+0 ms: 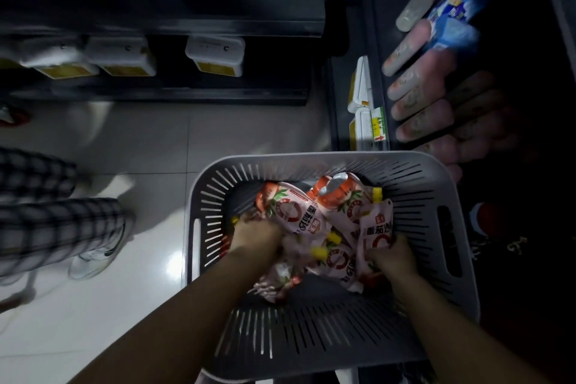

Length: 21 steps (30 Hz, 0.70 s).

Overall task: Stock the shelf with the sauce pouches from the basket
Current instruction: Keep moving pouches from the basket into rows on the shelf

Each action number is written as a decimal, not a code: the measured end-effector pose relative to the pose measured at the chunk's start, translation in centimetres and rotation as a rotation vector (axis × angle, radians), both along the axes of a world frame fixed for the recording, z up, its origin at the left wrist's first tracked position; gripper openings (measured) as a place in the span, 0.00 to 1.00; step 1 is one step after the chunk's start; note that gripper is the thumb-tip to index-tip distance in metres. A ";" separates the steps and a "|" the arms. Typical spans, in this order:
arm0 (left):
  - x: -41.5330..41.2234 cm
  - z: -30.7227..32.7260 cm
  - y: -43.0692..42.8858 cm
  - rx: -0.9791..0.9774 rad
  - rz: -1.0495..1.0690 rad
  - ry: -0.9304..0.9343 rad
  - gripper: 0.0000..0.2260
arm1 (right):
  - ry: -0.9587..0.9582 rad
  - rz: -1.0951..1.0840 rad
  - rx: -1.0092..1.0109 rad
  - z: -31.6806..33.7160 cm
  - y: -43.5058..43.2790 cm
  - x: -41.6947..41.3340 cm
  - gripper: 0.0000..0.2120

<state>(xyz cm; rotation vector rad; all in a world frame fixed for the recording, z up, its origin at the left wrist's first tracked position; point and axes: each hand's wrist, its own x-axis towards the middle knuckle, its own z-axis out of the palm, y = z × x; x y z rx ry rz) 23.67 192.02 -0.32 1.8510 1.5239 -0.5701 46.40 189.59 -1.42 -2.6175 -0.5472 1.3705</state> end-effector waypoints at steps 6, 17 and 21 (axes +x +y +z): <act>-1.7 -1.2 -0.8 -0.480 1.186 -0.610 0.12 | 0.107 0.058 -0.062 -2.3 -0.1 1.0 0.41; -0.9 0.6 -1.9 -0.857 1.845 -1.045 0.22 | 0.010 0.665 -0.001 -1.0 -0.7 -1.8 0.21; -0.5 1.5 -2.3 -0.893 1.834 -1.193 0.13 | 0.207 0.640 0.115 0.6 0.0 -1.2 0.13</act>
